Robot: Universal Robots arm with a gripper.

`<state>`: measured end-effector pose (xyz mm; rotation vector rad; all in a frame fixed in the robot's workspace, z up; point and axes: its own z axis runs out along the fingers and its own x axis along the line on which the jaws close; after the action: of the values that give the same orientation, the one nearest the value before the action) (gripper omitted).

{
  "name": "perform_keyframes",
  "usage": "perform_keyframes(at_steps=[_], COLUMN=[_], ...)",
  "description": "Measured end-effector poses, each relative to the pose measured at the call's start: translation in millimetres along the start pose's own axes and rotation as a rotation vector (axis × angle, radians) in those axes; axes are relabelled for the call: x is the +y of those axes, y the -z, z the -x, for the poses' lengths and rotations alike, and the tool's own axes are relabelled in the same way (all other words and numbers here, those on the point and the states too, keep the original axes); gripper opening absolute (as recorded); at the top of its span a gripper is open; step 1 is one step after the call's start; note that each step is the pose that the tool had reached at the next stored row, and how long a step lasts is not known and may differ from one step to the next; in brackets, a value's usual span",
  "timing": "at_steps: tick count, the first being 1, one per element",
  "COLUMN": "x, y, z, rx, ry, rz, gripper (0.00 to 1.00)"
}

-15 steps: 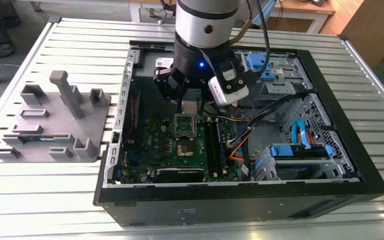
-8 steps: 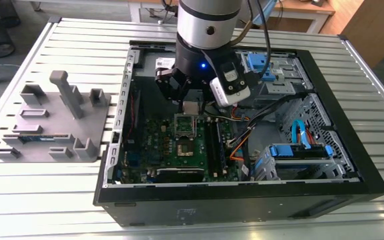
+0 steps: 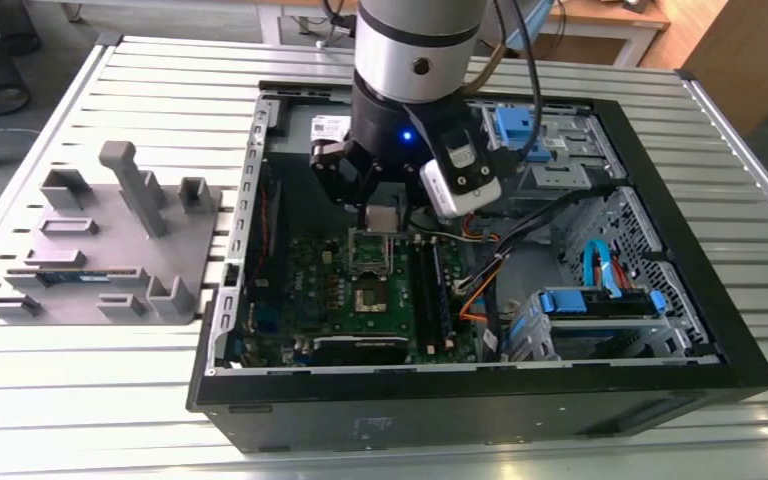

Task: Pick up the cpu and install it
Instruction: 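Pick up the cpu and move it towards the insertion slot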

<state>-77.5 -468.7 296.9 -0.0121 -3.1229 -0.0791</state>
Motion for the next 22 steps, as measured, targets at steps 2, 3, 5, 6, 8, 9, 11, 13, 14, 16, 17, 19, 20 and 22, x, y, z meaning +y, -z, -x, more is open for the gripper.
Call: perform_keyframes(at_steps=[2,3,5,6,8,9,11,13,14,16,17,19,20,22], x=[-2.2,-3.2,-4.1,-4.5,-4.7,-4.8,-4.9,-4.8,-4.8,-4.4,-4.1,-4.2,-4.2,-4.6], y=[-0.7,-1.3,-3.6,-5.0,-7.9,-8.8,-9.3,-9.6,-9.6,-9.9,-9.8,-9.8,-9.7,-9.7], z=[0.0,0.0,0.0,0.1,0.2,0.2,0.2,0.2,0.2,0.3,0.3,0.2,0.2,0.1], rx=[0.0000,0.0000,-0.0002,-0.0001,-0.0001,0.0000,0.0002,0.0000,0.0000,-0.0002,-0.0002,-0.0001,0.0000,0.0000], ry=[0.000,0.000,0.000,0.000,0.000,0.000,0.000,0.000,0.000,0.000,0.000,0.000,0.000,0.000], rz=[-0.0001,-0.0001,0.0003,0.0002,0.0001,0.0000,-0.0003,-0.0001,0.0000,0.0004,0.0002,0.0001,0.0000,-0.0001], gripper=[0.47,0.47,0.47,0.47,0.47,0.47,0.47,0.47,0.47,0.47,0.47,0.47,0.47,0.47])
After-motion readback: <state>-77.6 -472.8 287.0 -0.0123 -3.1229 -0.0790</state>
